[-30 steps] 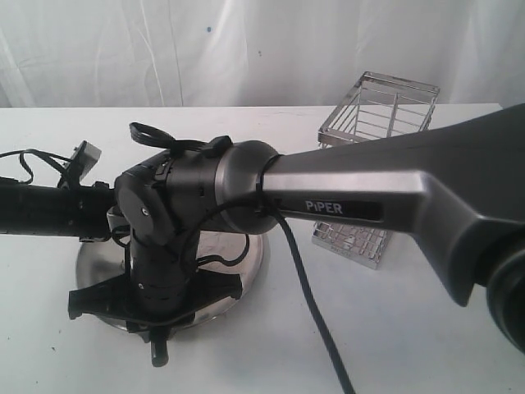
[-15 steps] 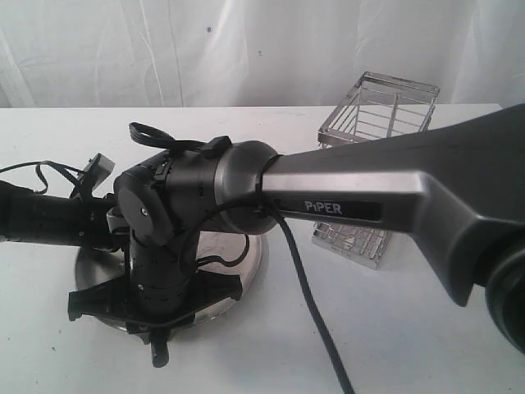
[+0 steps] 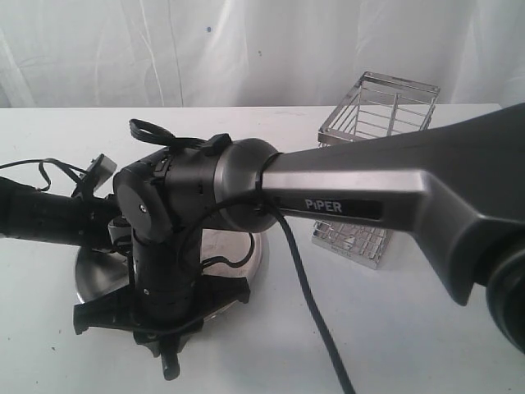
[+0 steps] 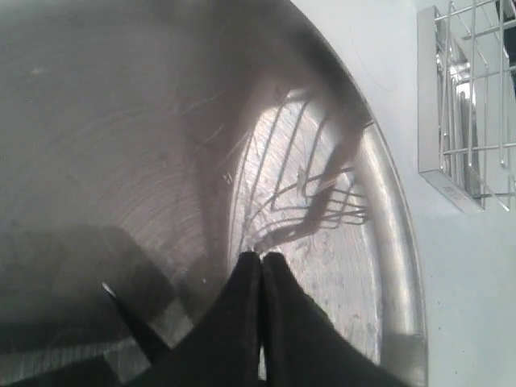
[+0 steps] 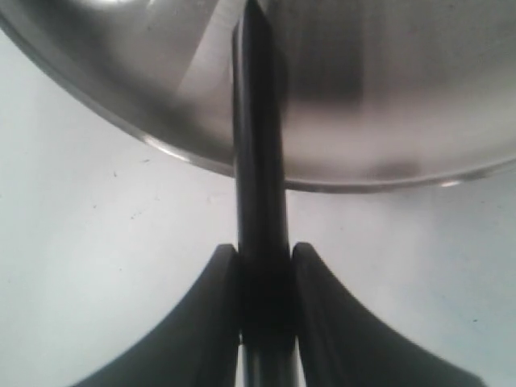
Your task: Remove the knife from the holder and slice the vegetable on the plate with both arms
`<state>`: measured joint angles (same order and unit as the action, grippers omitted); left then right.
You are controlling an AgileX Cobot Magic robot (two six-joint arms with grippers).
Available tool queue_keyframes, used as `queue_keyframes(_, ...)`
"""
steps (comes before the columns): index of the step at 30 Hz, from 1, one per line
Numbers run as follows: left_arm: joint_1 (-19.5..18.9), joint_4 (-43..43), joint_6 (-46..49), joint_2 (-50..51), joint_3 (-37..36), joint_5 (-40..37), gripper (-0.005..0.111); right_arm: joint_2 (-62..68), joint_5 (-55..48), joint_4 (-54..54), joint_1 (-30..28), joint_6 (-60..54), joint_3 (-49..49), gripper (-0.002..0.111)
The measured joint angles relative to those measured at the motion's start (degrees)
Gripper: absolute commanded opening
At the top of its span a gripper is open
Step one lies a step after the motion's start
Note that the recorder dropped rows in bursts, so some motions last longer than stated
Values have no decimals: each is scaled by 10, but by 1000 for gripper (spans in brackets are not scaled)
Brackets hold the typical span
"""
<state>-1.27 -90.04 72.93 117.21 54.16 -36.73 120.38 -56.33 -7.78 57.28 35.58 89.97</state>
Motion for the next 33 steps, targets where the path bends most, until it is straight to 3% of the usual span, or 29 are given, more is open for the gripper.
queue_keyframes(12, -31, 15, -37, -39, 37, -73, 0, 0, -1, 0, 0, 0, 0, 0)
queue_keyframes(16, -36, 89, -76, -67, 35, -70, 0, 0, -1, 0, 0, 0, 0, 0)
queue_keyframes(23, -18, 214, -143, -103, 16, -1, 0, 0, -1, 0, 0, 1, 0, 0)
queue_keyframes(33, 31, 227, -154, -107, 15, 67, 0, 0, 0, -2, 0, 2, 0, 0)
